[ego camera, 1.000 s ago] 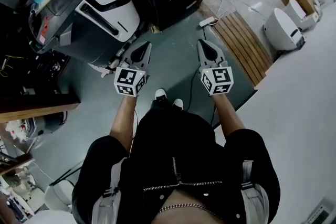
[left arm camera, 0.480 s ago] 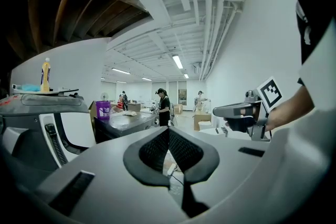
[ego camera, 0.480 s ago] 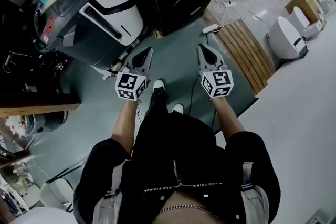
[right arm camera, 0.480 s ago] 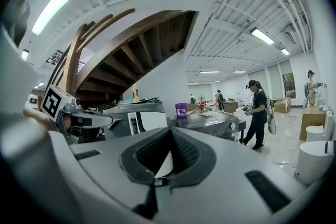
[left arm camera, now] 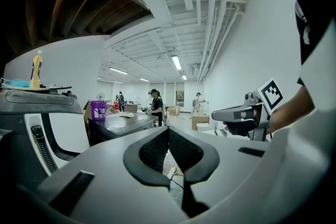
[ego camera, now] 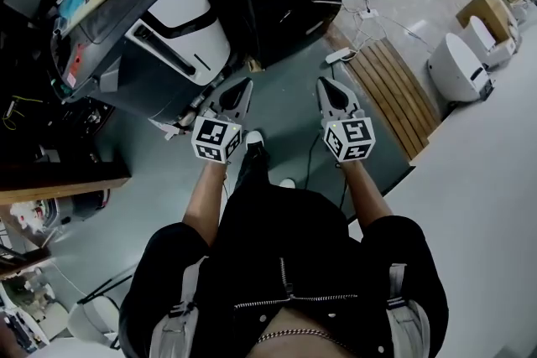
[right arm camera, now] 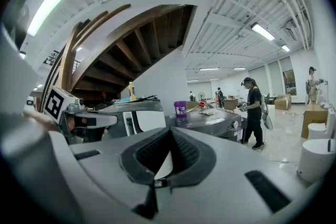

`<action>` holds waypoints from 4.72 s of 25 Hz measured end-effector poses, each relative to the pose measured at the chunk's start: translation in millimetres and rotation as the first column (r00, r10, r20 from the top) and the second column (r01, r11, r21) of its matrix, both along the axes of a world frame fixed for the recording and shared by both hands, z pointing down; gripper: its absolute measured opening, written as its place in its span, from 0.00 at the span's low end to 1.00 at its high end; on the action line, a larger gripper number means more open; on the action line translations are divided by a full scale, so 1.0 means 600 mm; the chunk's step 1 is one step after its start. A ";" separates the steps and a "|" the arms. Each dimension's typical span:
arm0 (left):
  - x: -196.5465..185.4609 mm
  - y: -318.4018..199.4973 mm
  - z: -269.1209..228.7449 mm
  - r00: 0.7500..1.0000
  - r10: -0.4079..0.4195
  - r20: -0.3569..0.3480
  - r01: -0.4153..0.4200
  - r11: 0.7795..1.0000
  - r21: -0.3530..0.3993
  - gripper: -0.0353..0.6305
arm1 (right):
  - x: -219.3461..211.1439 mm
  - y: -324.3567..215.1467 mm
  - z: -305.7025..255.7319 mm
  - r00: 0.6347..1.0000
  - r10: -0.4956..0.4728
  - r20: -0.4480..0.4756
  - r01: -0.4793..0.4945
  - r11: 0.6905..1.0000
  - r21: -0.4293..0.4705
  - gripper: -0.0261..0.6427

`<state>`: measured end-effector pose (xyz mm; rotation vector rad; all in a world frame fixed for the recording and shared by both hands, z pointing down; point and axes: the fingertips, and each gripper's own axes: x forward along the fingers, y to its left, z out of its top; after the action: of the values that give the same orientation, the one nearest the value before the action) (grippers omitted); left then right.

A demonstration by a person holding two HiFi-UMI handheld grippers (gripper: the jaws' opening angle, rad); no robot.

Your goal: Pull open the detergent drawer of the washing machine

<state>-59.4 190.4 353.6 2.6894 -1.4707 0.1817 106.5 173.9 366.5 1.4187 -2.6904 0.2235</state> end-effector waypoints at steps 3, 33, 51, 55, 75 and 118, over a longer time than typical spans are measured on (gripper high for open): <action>-0.016 -0.047 0.005 1.000 0.013 -0.004 -0.013 1.000 -0.002 0.08 | -0.020 -0.041 0.005 1.000 0.006 -0.001 -0.006 1.000 -0.006 0.05; -0.094 -0.446 0.028 0.985 0.173 -0.008 -0.173 0.984 -0.038 0.08 | -0.155 -0.412 0.005 0.994 0.079 0.069 -0.076 0.996 -0.049 0.05; 0.002 -0.588 0.144 0.982 0.191 0.005 -0.187 0.965 -0.186 0.08 | -0.095 -0.577 0.123 0.960 0.058 0.274 0.003 0.976 -0.216 0.06; 0.011 -0.614 0.164 0.983 0.183 0.006 -0.178 0.964 -0.200 0.08 | -0.099 -0.612 0.159 0.941 0.060 0.333 0.036 0.961 -0.275 0.06; -0.036 -0.638 0.262 0.997 0.078 0.015 -0.069 0.946 -0.317 0.08 | -0.130 -0.722 0.347 0.694 0.099 0.713 0.322 0.843 -0.431 0.34; -0.127 -0.585 0.350 0.996 -0.085 0.015 0.084 0.899 -0.430 0.08 | -0.153 -0.841 0.424 0.127 0.184 0.975 0.563 0.796 -0.224 0.46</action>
<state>-135.8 -160.8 563.8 2.2672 -1.3510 0.4394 14.6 -330.7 620.8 0.6060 -2.9333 2.5761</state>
